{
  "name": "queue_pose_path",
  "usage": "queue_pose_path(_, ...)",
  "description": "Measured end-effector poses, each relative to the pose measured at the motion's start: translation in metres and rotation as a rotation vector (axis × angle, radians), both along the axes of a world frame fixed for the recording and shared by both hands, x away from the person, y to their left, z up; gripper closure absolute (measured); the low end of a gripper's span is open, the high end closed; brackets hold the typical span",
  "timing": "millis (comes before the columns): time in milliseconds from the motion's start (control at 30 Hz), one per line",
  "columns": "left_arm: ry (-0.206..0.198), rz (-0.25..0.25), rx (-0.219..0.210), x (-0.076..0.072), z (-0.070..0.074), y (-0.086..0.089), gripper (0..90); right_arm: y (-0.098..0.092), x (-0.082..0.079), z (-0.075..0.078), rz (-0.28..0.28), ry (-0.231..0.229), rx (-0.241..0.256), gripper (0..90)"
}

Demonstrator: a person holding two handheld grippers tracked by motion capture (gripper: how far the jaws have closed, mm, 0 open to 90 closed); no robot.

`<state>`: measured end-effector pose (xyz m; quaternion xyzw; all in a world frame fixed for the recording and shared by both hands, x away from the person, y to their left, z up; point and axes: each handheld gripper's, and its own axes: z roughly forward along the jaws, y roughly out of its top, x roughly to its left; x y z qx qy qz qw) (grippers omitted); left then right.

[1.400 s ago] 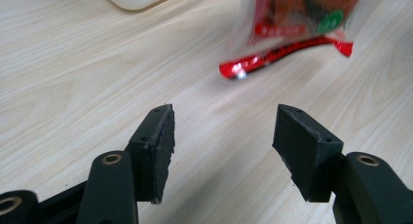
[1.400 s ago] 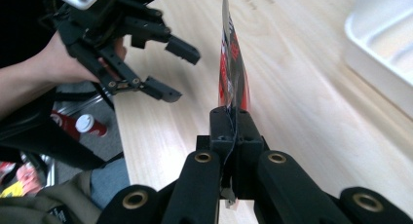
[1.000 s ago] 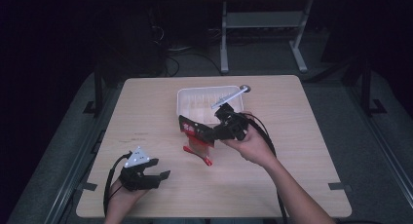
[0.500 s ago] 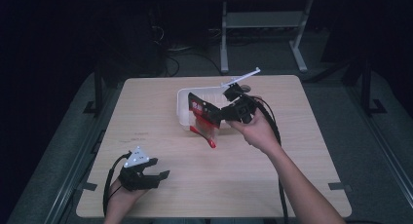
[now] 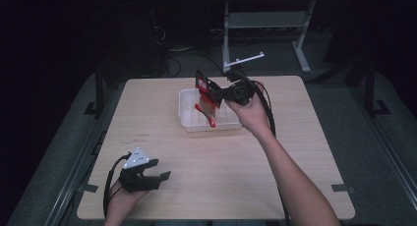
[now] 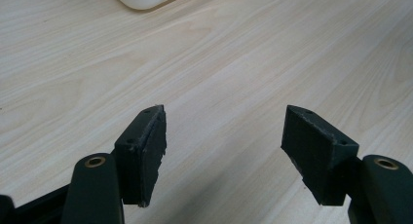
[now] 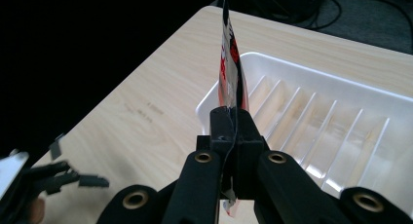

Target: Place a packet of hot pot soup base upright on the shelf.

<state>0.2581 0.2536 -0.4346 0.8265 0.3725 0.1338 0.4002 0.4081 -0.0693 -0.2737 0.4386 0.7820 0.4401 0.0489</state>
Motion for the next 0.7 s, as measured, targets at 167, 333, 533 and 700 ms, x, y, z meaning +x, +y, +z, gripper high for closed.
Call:
queue_pose_path(167,-0.001,0.0,0.005,0.0,0.0,0.0,32.7,0.01,0.012,-0.003,-0.045,0.012,-0.001,89.3)
queue_pose_path(333,-0.001,0.0,-0.01,0.0,0.001,0.0,32.5,0.027,0.023,-0.007,-0.07,0.029,-0.017,89.3)
queue_pose_path(533,-0.003,-0.003,-0.006,0.0,0.002,0.001,32.5,0.043,0.035,-0.012,-0.124,0.046,-0.026,89.3)
queue_pose_path(700,0.001,-0.001,-0.014,0.0,0.002,0.003,32.3,0.052,0.044,-0.019,-0.176,0.061,-0.045,89.3)
